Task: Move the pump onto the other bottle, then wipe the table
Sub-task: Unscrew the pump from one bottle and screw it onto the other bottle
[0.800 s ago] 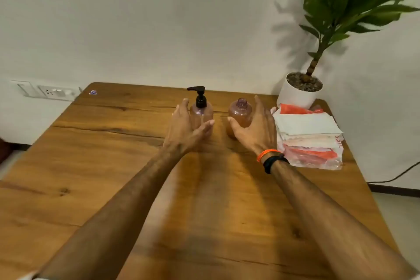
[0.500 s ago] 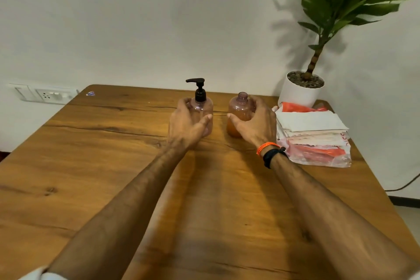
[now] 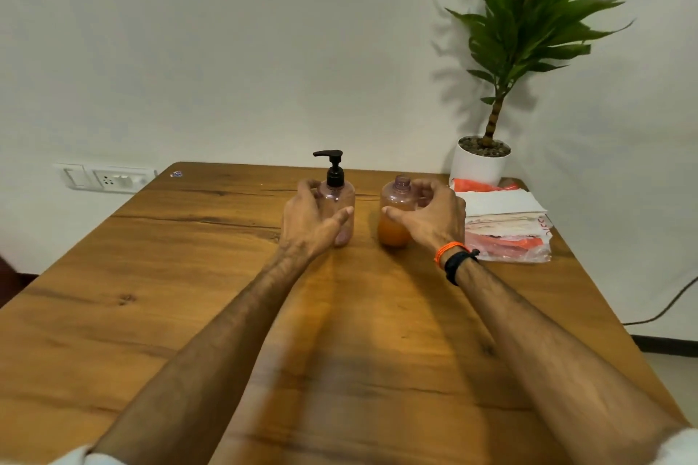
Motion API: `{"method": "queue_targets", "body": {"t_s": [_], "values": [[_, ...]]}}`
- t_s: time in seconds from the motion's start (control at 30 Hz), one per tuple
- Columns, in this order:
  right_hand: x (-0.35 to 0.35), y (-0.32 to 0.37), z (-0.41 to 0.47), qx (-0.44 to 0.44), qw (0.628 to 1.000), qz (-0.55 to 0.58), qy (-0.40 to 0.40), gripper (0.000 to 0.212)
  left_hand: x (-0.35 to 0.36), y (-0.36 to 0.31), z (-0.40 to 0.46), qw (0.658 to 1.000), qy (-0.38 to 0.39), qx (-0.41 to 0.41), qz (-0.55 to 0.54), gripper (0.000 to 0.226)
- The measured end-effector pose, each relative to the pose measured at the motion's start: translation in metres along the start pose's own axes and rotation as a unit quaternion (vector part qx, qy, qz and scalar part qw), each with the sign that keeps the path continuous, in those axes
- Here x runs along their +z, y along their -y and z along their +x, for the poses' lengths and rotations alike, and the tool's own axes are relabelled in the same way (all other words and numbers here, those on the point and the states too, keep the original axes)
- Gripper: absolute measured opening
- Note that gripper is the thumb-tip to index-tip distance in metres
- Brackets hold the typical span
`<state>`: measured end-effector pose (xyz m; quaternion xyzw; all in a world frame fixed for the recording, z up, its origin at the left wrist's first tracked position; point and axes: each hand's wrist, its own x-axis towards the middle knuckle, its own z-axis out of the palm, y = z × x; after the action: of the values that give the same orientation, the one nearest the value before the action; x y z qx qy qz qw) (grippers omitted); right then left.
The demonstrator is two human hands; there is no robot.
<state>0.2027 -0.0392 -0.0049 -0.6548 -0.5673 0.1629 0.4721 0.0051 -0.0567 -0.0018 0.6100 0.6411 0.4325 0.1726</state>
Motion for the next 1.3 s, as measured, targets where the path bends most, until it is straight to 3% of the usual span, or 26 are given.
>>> {"method": "queue_targets", "body": {"t_s": [0.5, 1.03, 1.23, 1.3], "values": [[-0.074, -0.011, -0.116, -0.033, 0.999, 0.017, -0.005, 0.065, -0.011, -0.016, -0.126, 0.999, 0.012, 0.032, -0.015, 0.077], [-0.076, -0.027, -0.145, -0.056, 0.998, 0.021, -0.007, 0.068, -0.004, -0.001, -0.147, 0.999, -0.005, 0.039, -0.027, 0.074], [-0.083, -0.019, -0.143, -0.058, 0.998, 0.010, 0.006, 0.084, -0.007, -0.003, -0.146, 0.999, -0.020, 0.038, -0.024, 0.073], [-0.089, -0.010, -0.142, -0.089, 0.996, 0.004, -0.012, 0.080, -0.012, -0.002, -0.146, 0.999, -0.023, 0.031, -0.025, 0.073]]}}
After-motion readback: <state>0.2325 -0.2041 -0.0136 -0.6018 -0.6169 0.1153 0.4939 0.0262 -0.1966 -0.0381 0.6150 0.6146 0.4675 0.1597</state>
